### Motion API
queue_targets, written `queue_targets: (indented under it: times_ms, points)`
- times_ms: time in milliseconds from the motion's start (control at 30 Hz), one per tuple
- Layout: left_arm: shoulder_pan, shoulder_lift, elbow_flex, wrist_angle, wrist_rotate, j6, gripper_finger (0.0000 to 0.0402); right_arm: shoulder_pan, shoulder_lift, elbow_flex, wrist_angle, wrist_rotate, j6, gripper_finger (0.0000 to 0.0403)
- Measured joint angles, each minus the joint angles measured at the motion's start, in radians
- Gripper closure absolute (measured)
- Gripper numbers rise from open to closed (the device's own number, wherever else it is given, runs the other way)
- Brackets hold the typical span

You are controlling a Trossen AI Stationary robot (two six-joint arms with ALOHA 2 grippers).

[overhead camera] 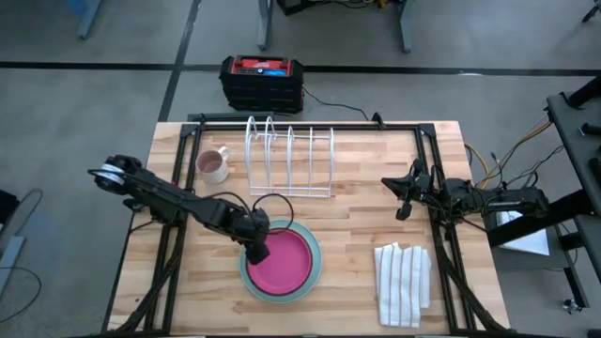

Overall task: Sort dishes
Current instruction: Put the pink plate into the dish rack

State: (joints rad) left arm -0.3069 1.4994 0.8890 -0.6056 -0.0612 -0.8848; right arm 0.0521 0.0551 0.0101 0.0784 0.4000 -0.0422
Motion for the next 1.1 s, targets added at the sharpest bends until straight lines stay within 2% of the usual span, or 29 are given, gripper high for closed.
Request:
queue_targets:
  times_ms: [467,667,833,1100]
  points:
    - [0.000,0.014,0.071,-0.080,0.001,-0.030,0.0401,0.000,0.000,0.000,0.000,0.000,0.008,0.0403]
    - [0.003,0.014,0.109,-0.162,0.000,-0.116,0.0396,0.000,0.000,0.000,0.000,-0.009,0.020,0.0403]
    - [0.003,0.024,0.110,-0.164,0.000,-0.128,0.0359,0.000,0.000,0.000,0.000,-0.015,0.024,0.0403]
    - [0.003,0.081,0.114,-0.166,0.001,-0.125,0.0267,0.000,0.000,0.000,0.000,-0.016,0.041,0.0403]
